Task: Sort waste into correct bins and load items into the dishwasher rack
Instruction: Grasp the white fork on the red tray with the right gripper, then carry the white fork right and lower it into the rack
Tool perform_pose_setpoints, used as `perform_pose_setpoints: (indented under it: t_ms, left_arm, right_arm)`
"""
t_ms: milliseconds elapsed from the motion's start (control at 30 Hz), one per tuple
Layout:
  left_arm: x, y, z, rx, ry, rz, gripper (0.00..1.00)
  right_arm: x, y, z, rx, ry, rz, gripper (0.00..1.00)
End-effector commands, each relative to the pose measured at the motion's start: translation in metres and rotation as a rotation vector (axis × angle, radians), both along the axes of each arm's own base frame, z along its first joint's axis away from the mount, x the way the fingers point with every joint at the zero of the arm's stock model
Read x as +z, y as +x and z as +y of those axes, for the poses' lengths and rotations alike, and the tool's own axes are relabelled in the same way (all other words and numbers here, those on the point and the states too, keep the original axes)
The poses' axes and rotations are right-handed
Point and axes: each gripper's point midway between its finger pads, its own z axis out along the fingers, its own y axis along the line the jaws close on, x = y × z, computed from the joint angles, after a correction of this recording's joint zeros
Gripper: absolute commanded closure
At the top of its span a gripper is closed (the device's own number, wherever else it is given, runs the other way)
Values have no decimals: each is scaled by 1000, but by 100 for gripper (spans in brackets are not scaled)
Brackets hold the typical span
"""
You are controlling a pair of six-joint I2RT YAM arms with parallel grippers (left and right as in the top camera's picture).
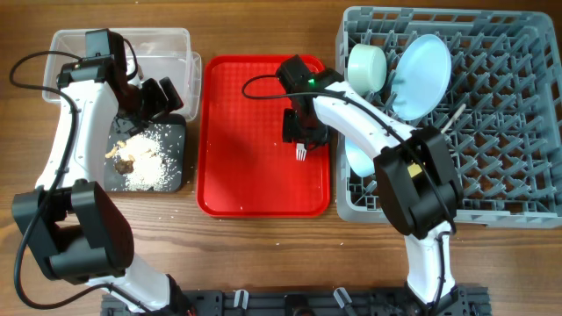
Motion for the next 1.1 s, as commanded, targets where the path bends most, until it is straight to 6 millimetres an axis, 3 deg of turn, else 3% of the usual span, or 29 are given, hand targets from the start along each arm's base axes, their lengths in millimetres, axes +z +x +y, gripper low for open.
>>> perform_pose_setpoints:
  t_ms: [0,367,433,533,867,967,1067]
  left_arm:
    - [11,3,-2,9,-10,-31,0]
    - [11,4,-2,9,-10,-32,0]
    - [11,4,-2,9,-10,-32,0]
    - [11,3,-2,9,-10,-31,0]
    - [11,3,-2,9,-10,-31,0]
    - [11,4,-2,9,-10,-32,0]
    - [11,3,-2,9,-10,-31,0]
  right_arm:
    - [-20,1,-10,-36,-37,33,54]
    - [-29,0,-14,-52,-15,74,72]
    - [-29,0,-14,-52,-14,74,78]
    - [-28,0,-12,-47,-5,74,95]
    - [-25,0,-7,-31,24,79,96]
    - [-9,5,1,25,61,51,96]
    - [27,13,5,79,93,-21,96]
